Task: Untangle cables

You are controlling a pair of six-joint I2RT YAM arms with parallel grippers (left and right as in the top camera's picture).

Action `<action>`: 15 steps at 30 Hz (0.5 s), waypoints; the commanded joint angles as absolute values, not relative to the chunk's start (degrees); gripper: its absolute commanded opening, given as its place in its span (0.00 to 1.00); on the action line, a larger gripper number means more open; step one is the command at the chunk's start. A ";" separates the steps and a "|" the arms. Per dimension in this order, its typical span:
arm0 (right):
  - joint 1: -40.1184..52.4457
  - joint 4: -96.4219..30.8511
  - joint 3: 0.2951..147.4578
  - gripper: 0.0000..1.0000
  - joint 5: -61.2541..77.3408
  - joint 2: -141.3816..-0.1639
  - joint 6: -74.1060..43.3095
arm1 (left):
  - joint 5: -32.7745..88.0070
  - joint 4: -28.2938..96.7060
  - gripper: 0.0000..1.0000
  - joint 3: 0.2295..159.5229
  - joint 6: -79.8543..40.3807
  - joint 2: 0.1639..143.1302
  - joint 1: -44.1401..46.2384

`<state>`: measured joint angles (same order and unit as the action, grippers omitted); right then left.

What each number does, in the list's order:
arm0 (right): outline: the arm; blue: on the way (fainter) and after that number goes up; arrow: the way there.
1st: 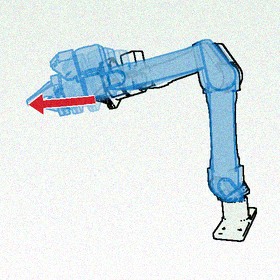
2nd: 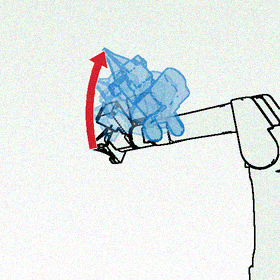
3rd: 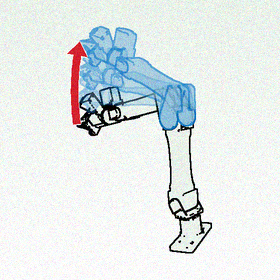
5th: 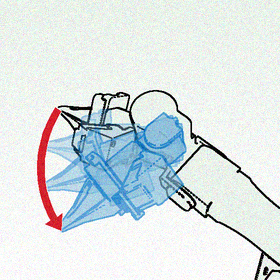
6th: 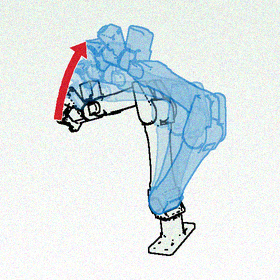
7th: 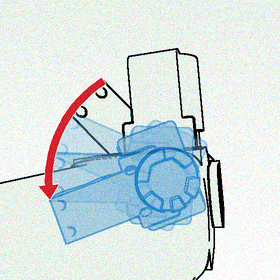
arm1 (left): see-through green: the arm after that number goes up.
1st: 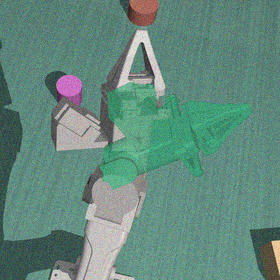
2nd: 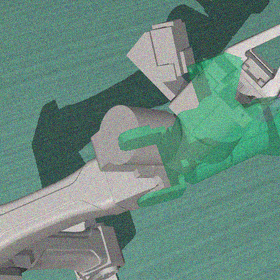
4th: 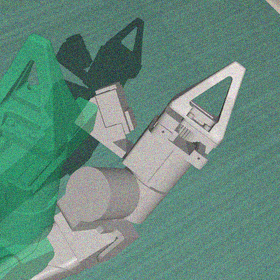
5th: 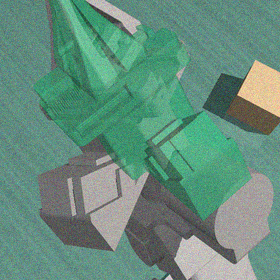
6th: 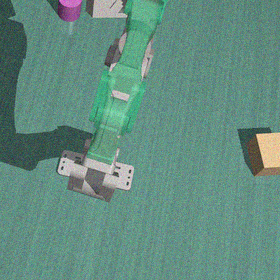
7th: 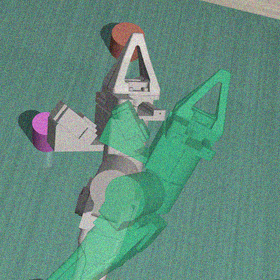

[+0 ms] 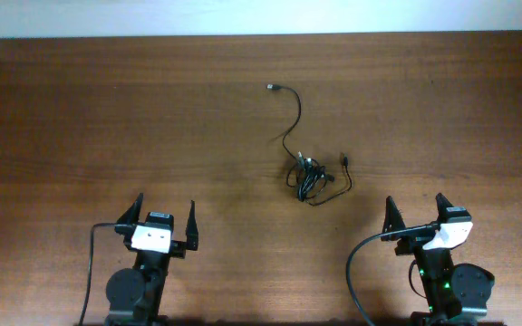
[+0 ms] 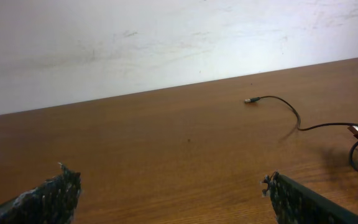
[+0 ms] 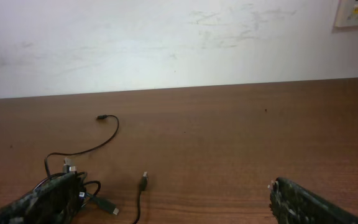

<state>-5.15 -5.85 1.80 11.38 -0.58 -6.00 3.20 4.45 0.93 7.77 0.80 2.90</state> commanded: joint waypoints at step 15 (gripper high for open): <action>-4.78 -6.02 1.50 0.99 10.85 -0.21 -6.20 | 3.25 4.38 0.99 0.54 8.69 0.40 3.22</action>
